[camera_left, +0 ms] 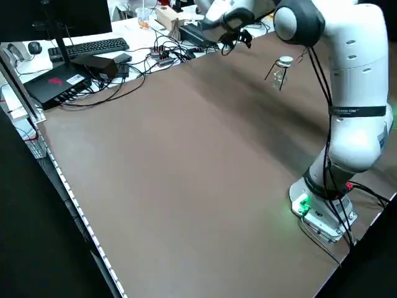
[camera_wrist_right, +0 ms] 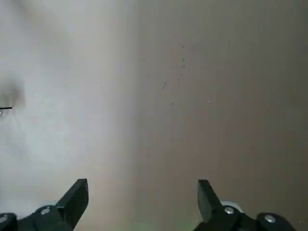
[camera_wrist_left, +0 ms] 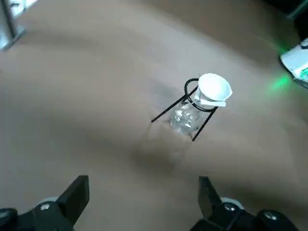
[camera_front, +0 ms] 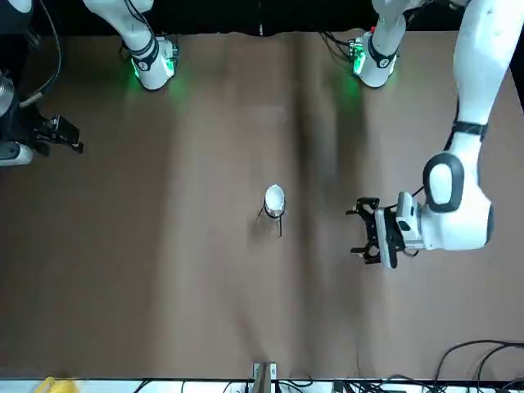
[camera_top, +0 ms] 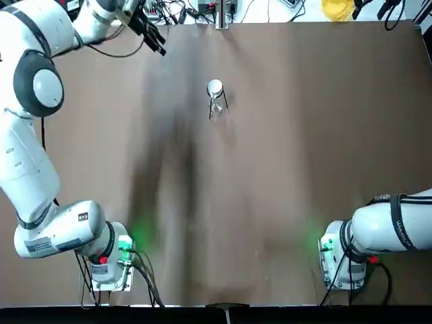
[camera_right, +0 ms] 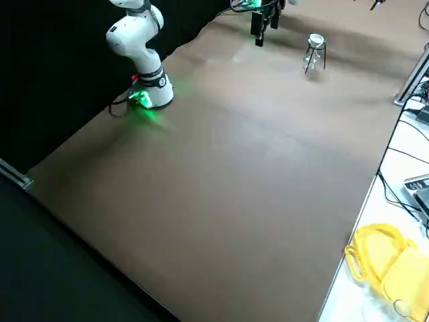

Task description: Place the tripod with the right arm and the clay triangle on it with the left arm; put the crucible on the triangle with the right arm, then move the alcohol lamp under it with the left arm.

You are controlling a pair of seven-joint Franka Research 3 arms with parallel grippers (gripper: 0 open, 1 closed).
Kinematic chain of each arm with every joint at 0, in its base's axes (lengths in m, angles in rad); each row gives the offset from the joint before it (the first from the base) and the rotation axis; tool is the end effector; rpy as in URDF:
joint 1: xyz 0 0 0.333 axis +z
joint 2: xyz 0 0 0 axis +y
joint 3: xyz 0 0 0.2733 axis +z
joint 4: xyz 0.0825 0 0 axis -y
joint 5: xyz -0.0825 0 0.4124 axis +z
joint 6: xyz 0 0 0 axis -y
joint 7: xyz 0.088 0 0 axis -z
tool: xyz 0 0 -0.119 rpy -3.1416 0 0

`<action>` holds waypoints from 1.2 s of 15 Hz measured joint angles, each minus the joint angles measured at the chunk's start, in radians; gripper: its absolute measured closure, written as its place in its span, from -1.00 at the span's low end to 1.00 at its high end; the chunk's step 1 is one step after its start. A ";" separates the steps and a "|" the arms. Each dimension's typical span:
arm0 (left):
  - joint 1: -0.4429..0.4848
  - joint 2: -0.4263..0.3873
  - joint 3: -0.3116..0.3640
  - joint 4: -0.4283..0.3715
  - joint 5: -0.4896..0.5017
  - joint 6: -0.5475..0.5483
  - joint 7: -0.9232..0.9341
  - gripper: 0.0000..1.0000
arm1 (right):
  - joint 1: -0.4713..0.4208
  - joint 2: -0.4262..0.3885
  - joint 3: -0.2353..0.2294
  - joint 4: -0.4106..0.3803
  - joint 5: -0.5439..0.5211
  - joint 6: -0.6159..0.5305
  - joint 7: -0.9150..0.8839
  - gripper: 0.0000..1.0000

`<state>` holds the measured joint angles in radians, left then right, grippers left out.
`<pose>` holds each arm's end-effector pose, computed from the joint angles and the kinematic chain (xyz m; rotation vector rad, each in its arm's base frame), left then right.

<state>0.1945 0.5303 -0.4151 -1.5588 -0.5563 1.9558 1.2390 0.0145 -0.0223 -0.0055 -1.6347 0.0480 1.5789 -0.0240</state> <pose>0.6698 -0.1613 0.3099 2.0426 -1.3568 0.3333 0.5758 0.0108 0.5516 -3.0924 -0.0492 0.0513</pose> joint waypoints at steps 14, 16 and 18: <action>-0.004 -0.321 0.002 -0.001 0.530 -0.299 -1.268 -1.00 | 0.000 0.000 0.000 0.000 0.000 0.000 0.000 -1.00; -0.011 -0.352 0.000 -0.001 0.586 -0.319 -1.390 -1.00 | 0.000 0.000 0.000 0.000 0.000 0.000 0.000 -1.00; -0.015 -0.382 -0.003 -0.001 0.612 -0.345 -1.441 -1.00 | 0.000 0.000 0.000 0.000 0.000 0.000 0.000 -1.00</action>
<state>0.1794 0.1485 -0.4185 -1.5597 0.0553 1.6113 -0.2018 0.0145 -0.0223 -0.0055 -1.6348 0.0480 1.5786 -0.0243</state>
